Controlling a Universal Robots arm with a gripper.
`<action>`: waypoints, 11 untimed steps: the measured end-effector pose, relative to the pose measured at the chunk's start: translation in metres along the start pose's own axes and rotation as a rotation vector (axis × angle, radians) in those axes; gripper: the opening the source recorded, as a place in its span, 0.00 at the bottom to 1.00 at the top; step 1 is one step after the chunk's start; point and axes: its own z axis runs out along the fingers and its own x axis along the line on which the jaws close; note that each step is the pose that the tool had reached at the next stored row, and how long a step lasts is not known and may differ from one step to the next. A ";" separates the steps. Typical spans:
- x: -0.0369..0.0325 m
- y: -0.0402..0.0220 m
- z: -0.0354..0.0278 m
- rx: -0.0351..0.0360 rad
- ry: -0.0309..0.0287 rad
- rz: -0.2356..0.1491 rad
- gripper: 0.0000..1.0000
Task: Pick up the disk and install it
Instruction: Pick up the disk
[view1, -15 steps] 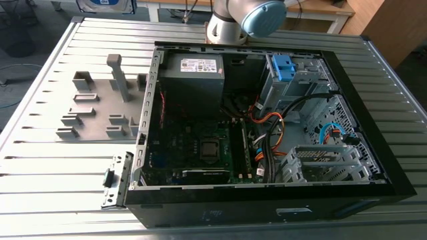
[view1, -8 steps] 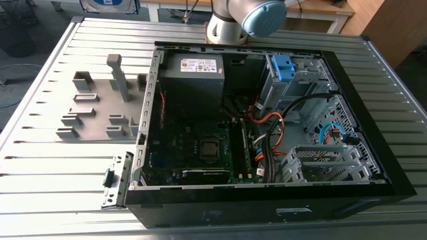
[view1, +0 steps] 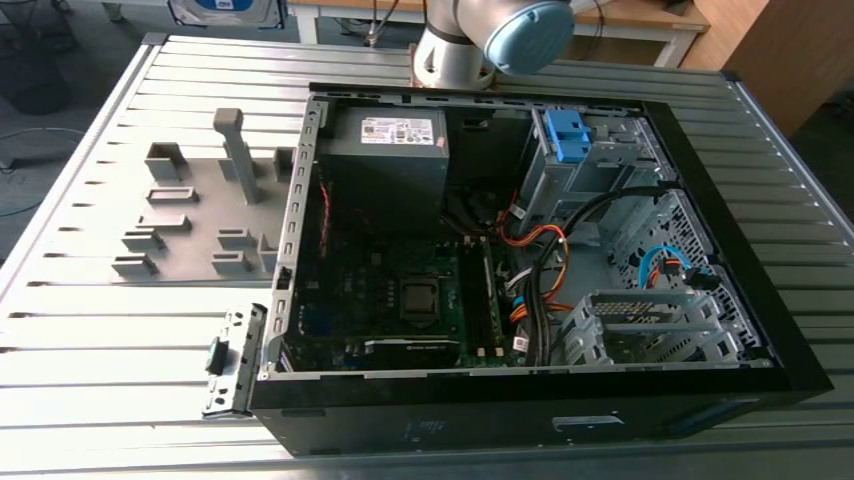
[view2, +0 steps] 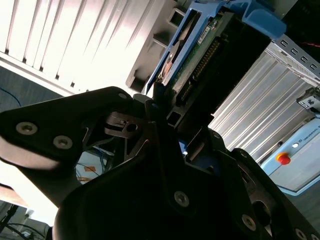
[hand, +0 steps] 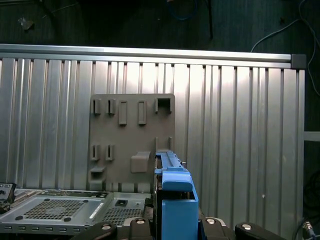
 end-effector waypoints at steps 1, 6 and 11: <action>0.0000 -0.0010 0.0000 0.0000 0.0000 0.000 0.36; 0.0001 -0.0059 -0.0001 0.0001 -0.0001 0.000 0.36; 0.0003 -0.0128 -0.0003 -0.0001 0.0000 0.000 0.36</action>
